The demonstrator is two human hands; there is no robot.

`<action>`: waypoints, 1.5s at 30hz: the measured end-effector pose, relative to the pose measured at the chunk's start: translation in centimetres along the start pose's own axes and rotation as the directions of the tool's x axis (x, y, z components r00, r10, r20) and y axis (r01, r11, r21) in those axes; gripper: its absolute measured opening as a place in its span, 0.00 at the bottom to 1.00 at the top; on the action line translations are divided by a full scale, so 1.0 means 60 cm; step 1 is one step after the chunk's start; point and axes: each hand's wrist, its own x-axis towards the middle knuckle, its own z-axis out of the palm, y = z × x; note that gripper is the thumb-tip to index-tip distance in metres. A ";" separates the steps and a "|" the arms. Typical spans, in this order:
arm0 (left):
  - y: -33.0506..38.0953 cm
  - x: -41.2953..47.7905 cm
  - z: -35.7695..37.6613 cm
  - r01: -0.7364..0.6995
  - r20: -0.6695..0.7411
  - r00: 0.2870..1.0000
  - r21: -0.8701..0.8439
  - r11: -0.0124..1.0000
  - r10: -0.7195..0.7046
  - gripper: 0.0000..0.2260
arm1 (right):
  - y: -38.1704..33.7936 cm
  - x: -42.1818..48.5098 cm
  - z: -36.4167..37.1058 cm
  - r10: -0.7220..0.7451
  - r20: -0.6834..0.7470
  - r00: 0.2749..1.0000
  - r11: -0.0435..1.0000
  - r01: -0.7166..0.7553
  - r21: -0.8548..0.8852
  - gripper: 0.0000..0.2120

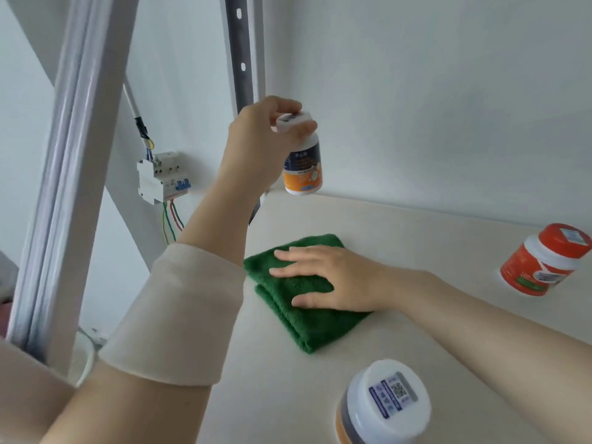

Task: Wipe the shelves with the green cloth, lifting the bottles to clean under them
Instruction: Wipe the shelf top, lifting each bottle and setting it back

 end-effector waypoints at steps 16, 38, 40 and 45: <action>-0.017 -0.006 -0.014 0.004 -0.017 1.000 0.009 1.000 -0.004 0.14 | -0.011 0.085 0.020 0.031 -0.045 0.998 0.979 -0.040 -0.199 0.25; -0.014 -0.139 0.095 0.031 0.354 0.934 0.045 0.999 -0.045 0.15 | 0.017 -0.168 0.042 0.775 -0.351 0.525 0.582 -0.810 0.072 0.25; -0.013 -0.143 0.101 0.000 0.357 0.934 0.064 0.998 -0.023 0.15 | -0.002 -0.188 0.054 0.775 -0.355 0.523 0.580 -0.812 0.070 0.25; -0.014 -0.150 0.105 -0.027 0.372 0.928 0.118 0.993 -0.019 0.16 | -0.056 -0.233 0.081 0.769 -0.355 0.531 0.580 -0.813 0.040 0.25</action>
